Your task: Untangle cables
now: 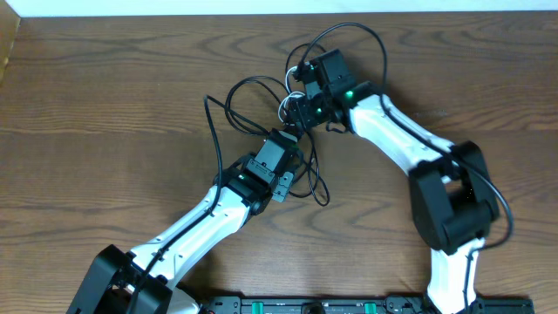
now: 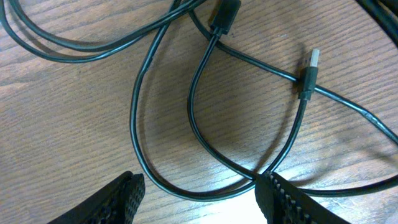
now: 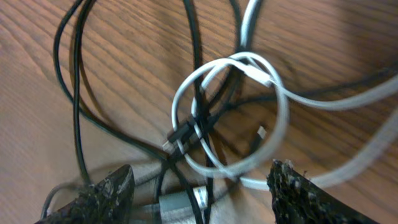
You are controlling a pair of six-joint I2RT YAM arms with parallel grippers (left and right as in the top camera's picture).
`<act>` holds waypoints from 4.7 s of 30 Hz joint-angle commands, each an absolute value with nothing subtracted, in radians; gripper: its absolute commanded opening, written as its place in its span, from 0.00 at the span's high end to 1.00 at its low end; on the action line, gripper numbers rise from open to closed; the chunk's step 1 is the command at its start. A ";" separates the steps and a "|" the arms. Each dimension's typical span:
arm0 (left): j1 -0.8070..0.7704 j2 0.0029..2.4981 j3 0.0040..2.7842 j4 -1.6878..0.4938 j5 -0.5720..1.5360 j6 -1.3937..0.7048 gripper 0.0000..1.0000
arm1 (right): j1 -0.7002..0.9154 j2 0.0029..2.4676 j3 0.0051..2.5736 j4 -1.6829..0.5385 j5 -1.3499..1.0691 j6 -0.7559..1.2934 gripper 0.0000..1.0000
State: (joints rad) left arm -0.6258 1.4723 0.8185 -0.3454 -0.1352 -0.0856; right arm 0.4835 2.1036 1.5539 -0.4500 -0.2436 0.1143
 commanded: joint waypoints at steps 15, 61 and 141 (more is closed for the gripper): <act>-0.628 1.470 0.822 -0.350 -0.082 -0.092 0.40 | 0.468 2.182 1.655 -0.364 -0.075 0.164 0.25; -0.628 1.477 0.822 -0.307 -0.082 -0.092 0.41 | 0.465 1.555 1.821 -0.781 -0.166 0.143 0.99; -0.572 1.515 0.822 -0.223 -0.059 -0.197 0.34 | 0.516 1.601 2.446 -1.142 0.092 0.007 0.99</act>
